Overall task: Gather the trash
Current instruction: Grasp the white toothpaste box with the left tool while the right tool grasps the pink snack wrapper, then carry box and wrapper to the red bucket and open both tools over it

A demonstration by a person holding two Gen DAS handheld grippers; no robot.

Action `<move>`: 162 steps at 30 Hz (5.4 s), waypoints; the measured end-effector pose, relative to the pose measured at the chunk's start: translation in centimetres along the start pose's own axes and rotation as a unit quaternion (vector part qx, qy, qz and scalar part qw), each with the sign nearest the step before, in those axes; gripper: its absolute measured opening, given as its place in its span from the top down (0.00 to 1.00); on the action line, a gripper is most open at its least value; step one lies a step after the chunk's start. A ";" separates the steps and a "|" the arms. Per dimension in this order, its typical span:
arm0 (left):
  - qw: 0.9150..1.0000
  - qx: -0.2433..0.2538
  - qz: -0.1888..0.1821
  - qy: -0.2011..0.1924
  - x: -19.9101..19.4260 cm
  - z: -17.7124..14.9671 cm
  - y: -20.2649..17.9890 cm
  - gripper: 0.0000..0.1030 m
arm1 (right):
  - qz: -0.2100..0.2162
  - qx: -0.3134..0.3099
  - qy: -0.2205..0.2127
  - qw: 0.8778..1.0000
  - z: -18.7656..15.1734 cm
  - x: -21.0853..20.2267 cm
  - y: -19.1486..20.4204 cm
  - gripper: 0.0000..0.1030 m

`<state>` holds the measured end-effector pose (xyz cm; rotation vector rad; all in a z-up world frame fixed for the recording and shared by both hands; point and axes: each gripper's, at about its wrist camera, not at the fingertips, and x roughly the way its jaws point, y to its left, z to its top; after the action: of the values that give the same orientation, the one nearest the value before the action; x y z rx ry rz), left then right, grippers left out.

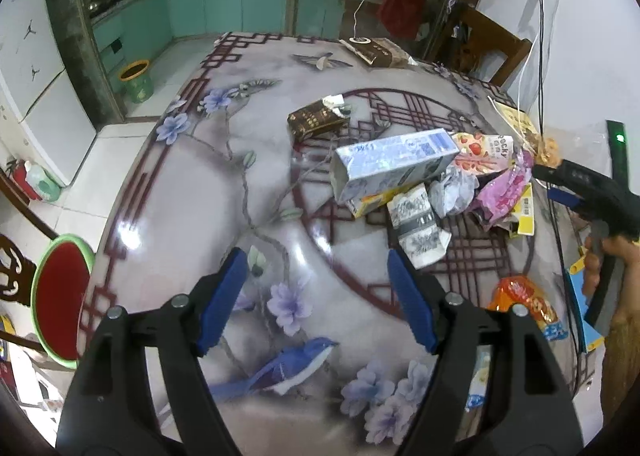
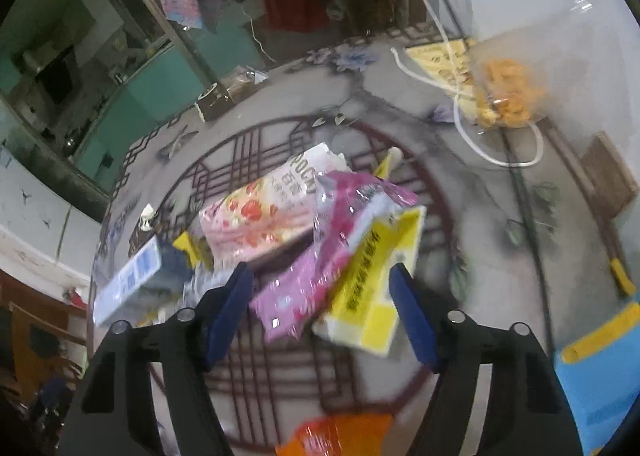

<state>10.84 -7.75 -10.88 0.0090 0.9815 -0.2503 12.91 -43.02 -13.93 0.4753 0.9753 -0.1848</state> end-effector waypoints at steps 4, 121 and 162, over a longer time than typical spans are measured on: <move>1.000 0.020 0.002 -0.003 1.1 2.0 -1.0 0.27 | -0.004 0.010 0.033 0.999 1.0 4.0 0.2 0.36; 0.984 -0.173 0.045 0.004 -5.7 -5.4 38.0 0.66 | 0.182 -0.297 0.098 0.932 -22.2 3.0 49.3 0.92; 0.973 -0.214 0.069 0.055 -4.7 -10.4 42.1 0.66 | 0.189 -0.327 0.136 0.916 -27.5 5.2 53.0 0.48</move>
<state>8.81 35.35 -17.24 -0.3051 1.1252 0.0942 14.20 16.89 -15.07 0.0600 1.1254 0.5628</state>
